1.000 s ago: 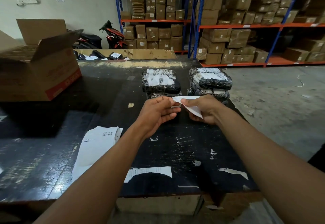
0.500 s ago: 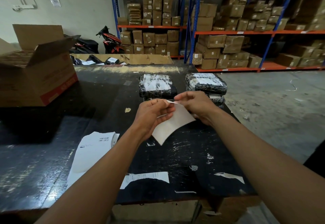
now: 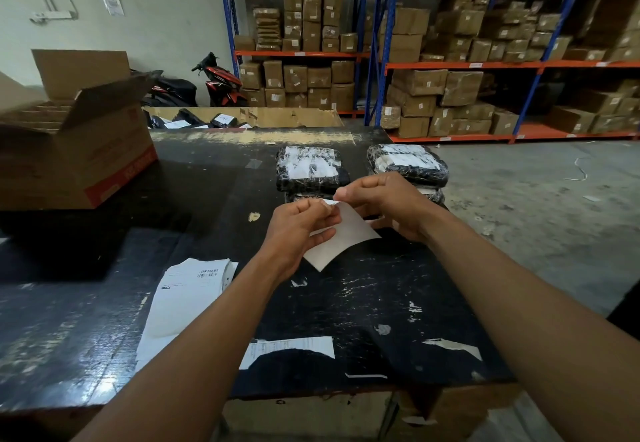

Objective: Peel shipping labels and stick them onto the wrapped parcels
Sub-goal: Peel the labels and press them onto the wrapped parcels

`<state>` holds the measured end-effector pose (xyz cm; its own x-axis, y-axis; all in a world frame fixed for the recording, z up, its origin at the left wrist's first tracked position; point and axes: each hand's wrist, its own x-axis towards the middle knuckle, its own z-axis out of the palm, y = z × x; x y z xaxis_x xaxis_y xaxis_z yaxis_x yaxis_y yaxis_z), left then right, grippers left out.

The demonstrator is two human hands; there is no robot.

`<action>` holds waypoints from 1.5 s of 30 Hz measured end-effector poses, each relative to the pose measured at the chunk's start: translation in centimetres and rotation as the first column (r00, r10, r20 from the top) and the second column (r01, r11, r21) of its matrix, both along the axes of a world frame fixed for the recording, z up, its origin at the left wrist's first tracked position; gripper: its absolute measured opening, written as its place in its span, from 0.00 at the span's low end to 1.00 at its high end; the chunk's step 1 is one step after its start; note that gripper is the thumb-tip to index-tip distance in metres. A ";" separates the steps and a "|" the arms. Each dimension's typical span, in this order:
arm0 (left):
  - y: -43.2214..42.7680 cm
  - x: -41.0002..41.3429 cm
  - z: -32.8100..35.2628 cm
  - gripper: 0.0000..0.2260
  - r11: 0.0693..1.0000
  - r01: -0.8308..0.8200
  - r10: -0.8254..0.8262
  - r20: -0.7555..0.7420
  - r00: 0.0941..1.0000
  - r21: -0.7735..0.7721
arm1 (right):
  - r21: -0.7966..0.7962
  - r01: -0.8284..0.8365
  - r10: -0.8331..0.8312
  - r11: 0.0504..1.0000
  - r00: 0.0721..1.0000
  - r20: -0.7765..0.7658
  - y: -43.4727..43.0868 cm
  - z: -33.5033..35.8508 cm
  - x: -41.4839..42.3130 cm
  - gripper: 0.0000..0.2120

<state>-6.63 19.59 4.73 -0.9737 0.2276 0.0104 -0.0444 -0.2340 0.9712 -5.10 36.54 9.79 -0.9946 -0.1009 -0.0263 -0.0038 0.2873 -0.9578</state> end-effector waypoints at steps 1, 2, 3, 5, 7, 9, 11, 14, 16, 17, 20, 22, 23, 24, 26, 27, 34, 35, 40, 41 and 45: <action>0.0 0.0 0.0 0.06 1.000 -0.003 0.002 -0.003 1.000 -0.006 | 0.019 -0.005 0.005 1.000 1.000 -0.003 0.0 0.1 0.1 0.11; 0.0 0.1 -0.1 0.06 1.000 -0.005 0.005 -0.007 1.000 -0.013 | 0.038 -0.009 0.009 0.999 1.000 -0.007 0.0 0.2 0.2 0.11; 0.0 0.1 -0.1 0.06 1.000 -0.007 0.007 -0.011 1.000 -0.019 | 0.057 -0.012 0.012 0.998 1.000 -0.010 0.0 0.2 0.3 0.11; -0.1 0.1 -0.1 0.08 0.999 -0.011 0.010 -0.019 1.000 -0.033 | 0.097 -0.015 0.017 0.995 1.000 -0.016 -0.1 0.3 0.5 0.11; -0.1 0.2 -0.1 0.09 0.999 -0.012 0.011 -0.023 1.000 -0.047 | 0.121 -0.015 0.017 0.993 1.000 -0.020 -0.2 0.3 0.6 0.10; -0.2 0.3 -0.1 0.07 0.999 -0.010 0.008 -0.025 1.000 -0.053 | 0.131 -0.010 0.013 0.991 1.000 -0.020 -0.2 0.4 0.6 0.09; -0.2 0.4 -0.1 0.06 0.998 -0.006 0.005 -0.025 1.000 -0.056 | 0.127 -0.004 0.006 0.992 1.000 -0.014 -0.3 0.4 0.6 0.09; -0.2 0.5 -0.1 0.05 0.998 0.002 -0.004 -0.027 1.000 -0.069 | 0.112 0.014 -0.013 0.994 1.000 -0.010 -0.4 0.2 0.5 0.07; -0.3 0.6 -0.1 0.05 0.998 0.008 -0.010 -0.027 1.000 -0.067 | 0.110 0.033 -0.032 0.993 0.999 -0.011 -0.5 0.1 0.4 0.07; -0.3 0.6 -0.1 0.05 0.998 0.010 -0.012 -0.023 1.000 -0.059 | 0.105 0.043 -0.043 0.994 0.999 -0.007 -0.6 0.1 0.3 0.08; -0.1 0.6 0.0 0.04 0.999 -0.015 0.017 0.050 0.999 -0.034 | 0.057 0.101 -0.102 0.993 0.995 0.019 -0.8 -0.2 0.1 0.09; 0.1 0.4 0.2 0.05 0.996 -0.083 0.078 0.169 0.982 0.021 | -0.011 0.132 -0.131 0.991 0.990 0.048 -1.0 -0.5 0.0 0.07; 0.2 0.3 0.3 0.06 0.991 -0.122 0.105 0.234 0.966 0.061 | -0.049 0.139 -0.136 0.989 0.989 0.061 -1.2 -0.6 -0.1 0.07; 0.3 0.2 0.3 0.07 0.983 -0.158 0.123 0.291 0.949 0.098 | -0.083 0.142 -0.137 0.986 0.988 0.069 -1.4 -0.8 -0.1 0.06; 0.3 0.1 0.5 0.06 0.962 -0.213 0.136 0.381 0.915 0.169 | -0.130 0.150 -0.141 0.980 0.987 0.078 -1.7 -1.1 -0.1 0.07; 0.4 0.0 0.5 0.05 0.951 -0.237 0.139 0.410 0.901 0.199 | -0.149 0.152 -0.141 0.977 0.987 0.081 -1.9 -1.3 -0.1 0.07; 0.7 0.0 0.6 0.11 0.935 -0.226 0.093 0.428 0.899 0.273 | -0.249 0.184 -0.160 0.951 0.981 0.111 -2.6 -1.8 0.2 0.06; 0.6 0.0 0.6 0.11 0.939 -0.205 0.076 0.414 0.907 0.277 | -0.253 0.198 -0.172 0.947 0.978 0.118 -2.5 -1.9 0.2 0.06; 0.3 -0.2 0.3 0.10 0.976 -0.122 0.050 0.363 0.930 0.179 | -0.230 0.272 -0.240 0.934 0.958 0.160 -2.3 -2.3 0.2 0.08; 0.2 -0.3 0.2 0.10 0.977 -0.123 0.052 0.365 0.930 0.174 | -0.215 0.282 -0.249 0.935 0.953 0.171 -2.3 -2.3 0.2 0.08; -1.0 -0.8 -0.1 0.08 0.981 -0.177 0.132 0.383 0.914 0.084 | -0.185 0.340 -0.299 0.922 0.929 0.220 -2.0 -2.4 -0.3 0.07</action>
